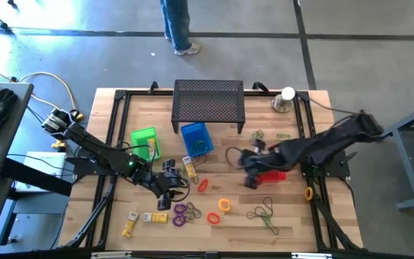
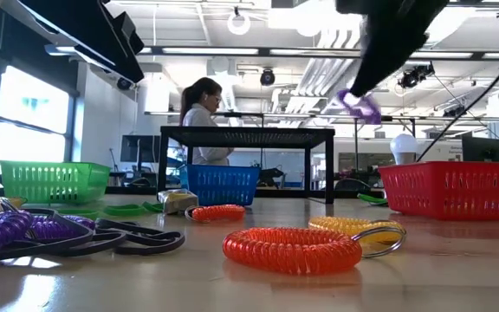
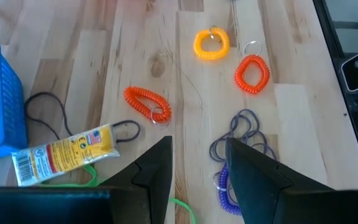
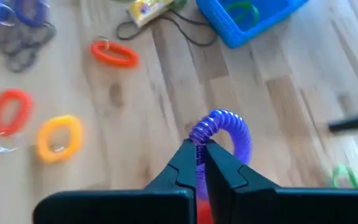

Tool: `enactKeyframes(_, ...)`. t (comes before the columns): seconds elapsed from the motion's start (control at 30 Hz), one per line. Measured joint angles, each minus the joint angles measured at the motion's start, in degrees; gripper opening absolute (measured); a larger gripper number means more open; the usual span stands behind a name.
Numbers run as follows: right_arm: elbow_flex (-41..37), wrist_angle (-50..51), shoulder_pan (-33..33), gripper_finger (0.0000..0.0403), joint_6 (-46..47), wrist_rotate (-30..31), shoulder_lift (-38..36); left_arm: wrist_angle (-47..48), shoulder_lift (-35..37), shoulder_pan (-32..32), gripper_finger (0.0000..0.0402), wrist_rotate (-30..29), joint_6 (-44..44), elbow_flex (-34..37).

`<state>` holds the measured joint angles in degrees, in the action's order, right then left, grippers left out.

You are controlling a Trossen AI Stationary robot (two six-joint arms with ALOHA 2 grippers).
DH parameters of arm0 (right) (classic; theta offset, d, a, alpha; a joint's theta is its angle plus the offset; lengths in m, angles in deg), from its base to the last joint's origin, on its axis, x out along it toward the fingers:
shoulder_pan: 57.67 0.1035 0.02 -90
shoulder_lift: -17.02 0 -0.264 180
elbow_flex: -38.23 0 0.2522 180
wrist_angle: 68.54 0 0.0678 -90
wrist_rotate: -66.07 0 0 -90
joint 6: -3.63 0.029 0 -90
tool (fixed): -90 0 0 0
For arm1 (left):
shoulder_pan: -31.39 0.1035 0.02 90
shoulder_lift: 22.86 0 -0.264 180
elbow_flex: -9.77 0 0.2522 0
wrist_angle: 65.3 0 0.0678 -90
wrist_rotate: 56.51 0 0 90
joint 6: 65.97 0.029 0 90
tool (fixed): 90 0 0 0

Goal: Pick & Place Office Desk Supplies
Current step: Put the violet spring keychain into the red basket, then put the green rubber band into the blue basket

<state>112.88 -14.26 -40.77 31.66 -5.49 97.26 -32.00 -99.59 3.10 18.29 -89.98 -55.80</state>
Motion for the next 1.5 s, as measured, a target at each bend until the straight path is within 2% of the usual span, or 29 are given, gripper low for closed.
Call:
enactKeyframes(0.17,0.01,12.27,5.41,0.0004,15.75,1.23,-6.85,-0.01,0.00,-0.13,0.0143,0.09,-0.44,0.00)
enactKeyframes(0.33,-0.08,23.92,10.03,0.0004,30.69,5.80,-7.70,-0.01,0.01,-0.15,0.0143,0.12,-0.84,0.00)
enactKeyframes(0.47,-3.58,21.91,11.42,0.0005,34.30,6.82,-7.72,-0.01,0.00,-0.13,0.0143,0.11,-0.95,0.00)
enactKeyframes(0.6,-9.53,21.25,10.40,0.0006,39.10,4.33,-7.62,-0.01,0.02,-0.13,0.0143,0.13,-1.02,0.00)
enactKeyframes(0.77,-16.83,14.32,8.40,0.0007,39.89,2.81,-7.61,-0.01,0.00,-0.13,0.0143,0.11,-0.73,0.00)
enactKeyframes(0.87,-18.22,12.12,7.57,0.0025,39.60,2.55,-7.61,-0.03,0.01,-0.13,0.0143,0.09,-0.33,0.00)
enactKeyframes(1.2,-18.31,11.04,6.60,0.0180,36.25,2.63,-7.67,-0.03,0.00,-0.13,0.0143,0.11,-0.42,0.00)
enactKeyframes(1.33,-18.31,9.39,6.60,0.0215,35.41,6.94,-7.70,-0.03,0.00,-0.13,0.0143,0.62,-0.44,0.00)
enactKeyframes(1.5,-18.31,1.08,6.60,0.0223,29.19,13.13,-7.70,0.04,0.01,-0.11,0.0143,4.51,-0.44,0.00)
